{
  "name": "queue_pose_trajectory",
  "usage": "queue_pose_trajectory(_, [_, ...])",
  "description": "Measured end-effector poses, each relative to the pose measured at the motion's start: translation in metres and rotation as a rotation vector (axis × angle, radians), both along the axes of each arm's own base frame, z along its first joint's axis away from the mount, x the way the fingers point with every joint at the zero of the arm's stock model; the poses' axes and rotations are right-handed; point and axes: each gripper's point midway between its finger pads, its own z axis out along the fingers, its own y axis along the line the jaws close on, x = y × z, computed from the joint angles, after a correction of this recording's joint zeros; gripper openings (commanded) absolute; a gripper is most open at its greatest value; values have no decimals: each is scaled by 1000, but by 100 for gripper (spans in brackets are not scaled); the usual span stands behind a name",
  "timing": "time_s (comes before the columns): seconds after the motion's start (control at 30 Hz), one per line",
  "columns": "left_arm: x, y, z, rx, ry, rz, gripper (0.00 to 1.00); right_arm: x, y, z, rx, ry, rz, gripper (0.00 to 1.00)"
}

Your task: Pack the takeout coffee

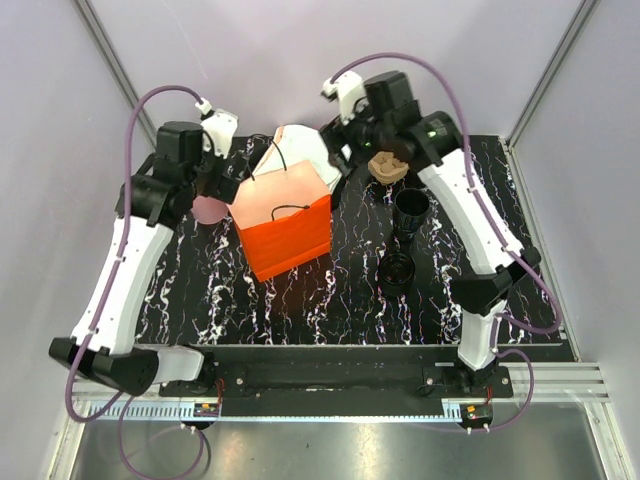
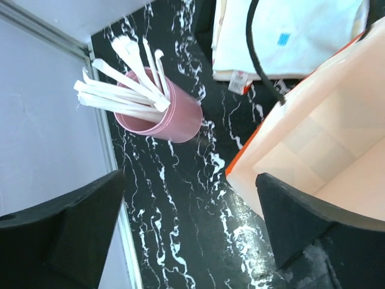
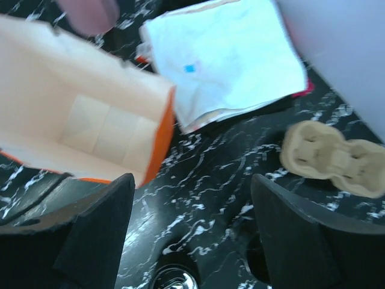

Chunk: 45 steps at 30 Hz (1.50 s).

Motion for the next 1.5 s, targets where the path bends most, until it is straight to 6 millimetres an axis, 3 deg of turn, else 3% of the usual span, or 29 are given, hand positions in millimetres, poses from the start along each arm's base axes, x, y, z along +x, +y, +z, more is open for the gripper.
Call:
queue_pose_trajectory(0.1, [-9,-1,18,-26,-48,-16,99,20,-33,28,28,-64,-75,87])
queue_pose_trajectory(0.23, [-22,-1,37,-53,-108,-40,99,76,-106,49,35,-144,-239,87])
queue_pose_trajectory(0.3, [-28,-1,44,-60,-127,-50,99,102,-138,38,14,-139,-305,87])
queue_pose_trajectory(0.43, [-34,-1,50,-65,-148,-69,99,143,-180,-36,-62,-1,-360,88])
queue_pose_trajectory(0.57, [-34,-4,49,-63,-144,-88,99,160,-187,-116,-100,166,-337,88])
queue_pose_trajectory(0.73, [-34,-10,46,-73,-128,-122,99,177,-186,-173,-102,253,-304,88])
queue_pose_trajectory(0.83, [-34,-14,41,-78,-109,-142,99,188,-190,-188,-92,253,-300,87])
queue_pose_trajectory(1.13, [-34,-24,30,-92,-60,-185,99,228,-210,-209,-67,169,-330,82])
queue_pose_trajectory(1.5, [-25,-21,20,-90,-27,-174,99,249,-202,-248,-41,159,-293,76])
